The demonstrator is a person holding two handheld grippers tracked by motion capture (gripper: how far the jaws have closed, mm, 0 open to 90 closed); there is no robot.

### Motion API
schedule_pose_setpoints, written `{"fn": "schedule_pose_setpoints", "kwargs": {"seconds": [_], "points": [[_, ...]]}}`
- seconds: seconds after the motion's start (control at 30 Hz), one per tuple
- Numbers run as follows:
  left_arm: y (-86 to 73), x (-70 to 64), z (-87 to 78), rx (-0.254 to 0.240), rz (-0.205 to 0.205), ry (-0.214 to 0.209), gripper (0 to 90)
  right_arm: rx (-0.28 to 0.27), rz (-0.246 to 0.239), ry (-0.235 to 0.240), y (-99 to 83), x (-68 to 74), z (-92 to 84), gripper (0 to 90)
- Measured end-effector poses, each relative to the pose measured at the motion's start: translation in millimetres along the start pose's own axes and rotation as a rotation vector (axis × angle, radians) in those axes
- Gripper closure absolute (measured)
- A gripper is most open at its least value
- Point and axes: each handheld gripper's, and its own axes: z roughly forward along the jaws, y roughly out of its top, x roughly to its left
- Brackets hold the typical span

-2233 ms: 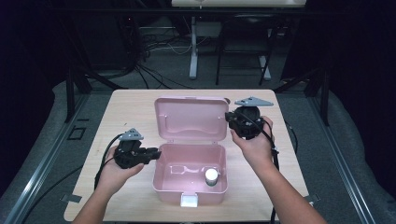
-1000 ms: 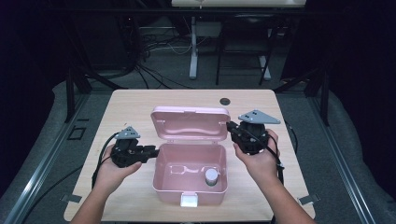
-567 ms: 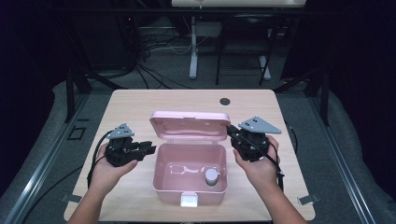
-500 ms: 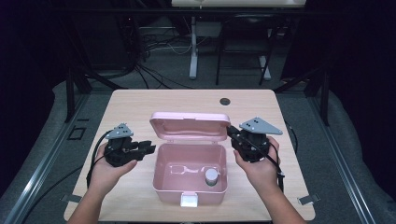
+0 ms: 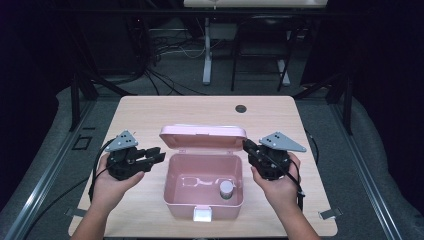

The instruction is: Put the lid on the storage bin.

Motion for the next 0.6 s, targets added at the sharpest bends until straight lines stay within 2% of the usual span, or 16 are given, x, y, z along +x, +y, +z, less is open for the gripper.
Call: {"fn": "schedule_pose_setpoints", "kwargs": {"seconds": [0.23, 0.6], "points": [[4.8, -7.1, -8.4, -0.041, 0.023, 0.010, 69.6, -0.016, -0.008, -0.005, -6.0, 2.9, -3.2, 84.7], [7.2, -14.7, -15.4, -0.107, 0.063, 0.061, 72.2, -0.029, 0.017, 0.021, -14.4, 2.8, -7.2, 83.5]]}}
